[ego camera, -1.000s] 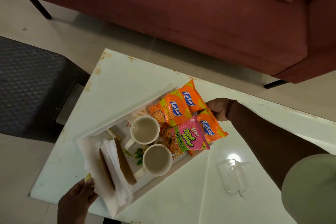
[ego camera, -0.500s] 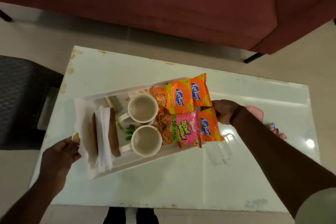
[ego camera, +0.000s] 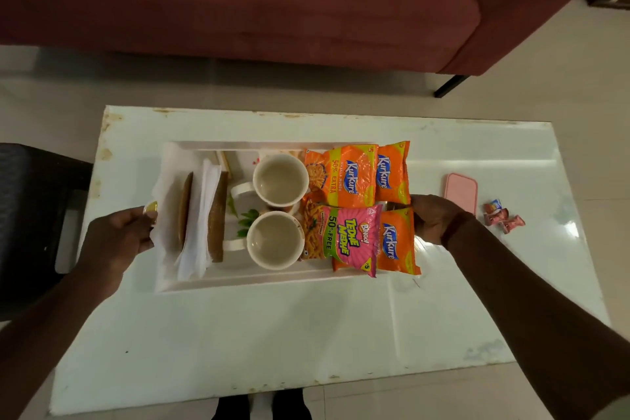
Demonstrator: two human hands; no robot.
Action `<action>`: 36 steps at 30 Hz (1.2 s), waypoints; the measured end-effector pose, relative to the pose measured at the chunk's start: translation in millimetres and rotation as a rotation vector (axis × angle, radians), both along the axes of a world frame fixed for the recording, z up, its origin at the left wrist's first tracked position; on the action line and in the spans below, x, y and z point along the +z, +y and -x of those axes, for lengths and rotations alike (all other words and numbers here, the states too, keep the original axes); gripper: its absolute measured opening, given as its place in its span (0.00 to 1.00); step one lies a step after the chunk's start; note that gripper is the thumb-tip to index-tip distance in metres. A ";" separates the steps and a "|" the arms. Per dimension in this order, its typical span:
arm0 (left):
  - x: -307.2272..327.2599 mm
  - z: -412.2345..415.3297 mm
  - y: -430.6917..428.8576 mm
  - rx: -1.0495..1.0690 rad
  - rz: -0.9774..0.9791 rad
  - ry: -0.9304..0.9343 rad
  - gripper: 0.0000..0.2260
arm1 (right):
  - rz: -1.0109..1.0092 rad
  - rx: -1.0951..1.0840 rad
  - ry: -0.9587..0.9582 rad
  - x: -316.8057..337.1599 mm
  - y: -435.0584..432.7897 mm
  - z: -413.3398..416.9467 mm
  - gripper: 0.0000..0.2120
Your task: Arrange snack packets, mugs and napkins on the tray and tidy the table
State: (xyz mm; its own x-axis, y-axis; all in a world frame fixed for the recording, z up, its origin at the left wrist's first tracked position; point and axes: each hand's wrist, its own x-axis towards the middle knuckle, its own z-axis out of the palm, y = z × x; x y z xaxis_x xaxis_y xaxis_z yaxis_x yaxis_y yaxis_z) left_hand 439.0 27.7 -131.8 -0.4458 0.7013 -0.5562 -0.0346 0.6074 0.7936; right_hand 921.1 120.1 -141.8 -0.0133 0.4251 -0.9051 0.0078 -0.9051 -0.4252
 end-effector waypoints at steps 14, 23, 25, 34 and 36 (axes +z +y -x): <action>-34.6 3.9 41.4 -0.043 0.058 0.013 0.10 | -0.014 0.025 -0.026 -17.9 13.9 6.2 0.13; -39.4 3.1 44.1 -0.041 0.073 0.018 0.07 | -0.033 0.024 -0.015 -33.2 19.2 7.6 0.11; -39.7 3.5 44.2 -0.043 0.075 0.016 0.07 | -0.041 0.022 -0.023 -33.7 20.7 9.3 0.11; -47.4 9.4 43.6 -0.043 0.094 0.014 0.08 | -0.065 0.016 0.006 -37.4 23.3 13.6 0.11; -48.4 10.4 44.6 -0.047 0.097 0.005 0.09 | -0.069 0.019 -0.004 -38.6 23.7 14.7 0.13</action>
State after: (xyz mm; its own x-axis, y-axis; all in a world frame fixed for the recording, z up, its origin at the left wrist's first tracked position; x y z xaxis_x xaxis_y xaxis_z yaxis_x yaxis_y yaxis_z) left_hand 428.6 72.4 -180.2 -0.4168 0.6645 -0.6203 0.0000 0.6824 0.7310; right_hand 906.4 143.8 -180.4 -0.0186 0.4864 -0.8735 0.0263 -0.8731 -0.4868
